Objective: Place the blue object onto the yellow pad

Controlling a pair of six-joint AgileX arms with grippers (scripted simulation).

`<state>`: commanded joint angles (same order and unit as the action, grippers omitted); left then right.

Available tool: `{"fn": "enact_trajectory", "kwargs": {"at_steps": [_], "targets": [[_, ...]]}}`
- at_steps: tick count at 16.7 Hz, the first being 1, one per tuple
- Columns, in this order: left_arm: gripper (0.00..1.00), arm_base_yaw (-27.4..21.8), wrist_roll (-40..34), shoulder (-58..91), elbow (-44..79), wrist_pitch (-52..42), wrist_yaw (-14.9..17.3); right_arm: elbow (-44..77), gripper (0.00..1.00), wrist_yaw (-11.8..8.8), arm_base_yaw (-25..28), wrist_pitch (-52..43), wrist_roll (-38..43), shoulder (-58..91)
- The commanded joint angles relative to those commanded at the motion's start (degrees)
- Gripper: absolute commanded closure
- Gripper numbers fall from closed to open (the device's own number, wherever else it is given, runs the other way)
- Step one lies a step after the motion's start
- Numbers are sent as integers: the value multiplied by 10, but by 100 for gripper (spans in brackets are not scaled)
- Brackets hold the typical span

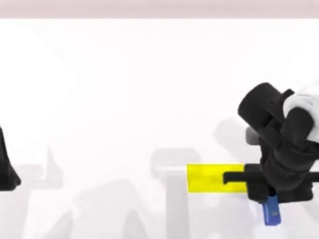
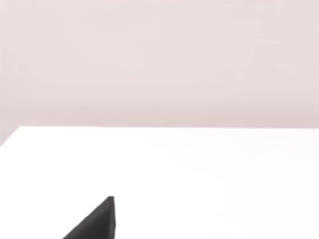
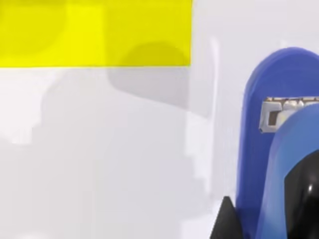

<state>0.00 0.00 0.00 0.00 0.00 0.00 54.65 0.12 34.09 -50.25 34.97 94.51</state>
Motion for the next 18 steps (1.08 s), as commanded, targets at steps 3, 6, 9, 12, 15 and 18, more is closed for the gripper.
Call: {"fn": "enact_trajectory", "kwargs": {"at_steps": [3, 6, 9, 12, 15, 18], "targets": [[0, 0, 0, 0, 0, 0, 0, 51, 100, 0, 2, -94, -2, -32], [0, 0, 0, 0, 0, 0, 0, 83, 100, 0, 2, -140, -5, -58], [0, 0, 0, 0, 0, 0, 0, 86, 100, 0, 2, -144, -5, -61], [0, 0, 0, 0, 0, 0, 0, 87, 100, 0, 1, -143, 2, -56], [0, 0, 0, 0, 0, 0, 0, 110, 100, 0, 8, -148, 58, -36], [0, 0, 0, 0, 0, 0, 0, 147, 100, 1, 16, -157, 167, -3]]}}
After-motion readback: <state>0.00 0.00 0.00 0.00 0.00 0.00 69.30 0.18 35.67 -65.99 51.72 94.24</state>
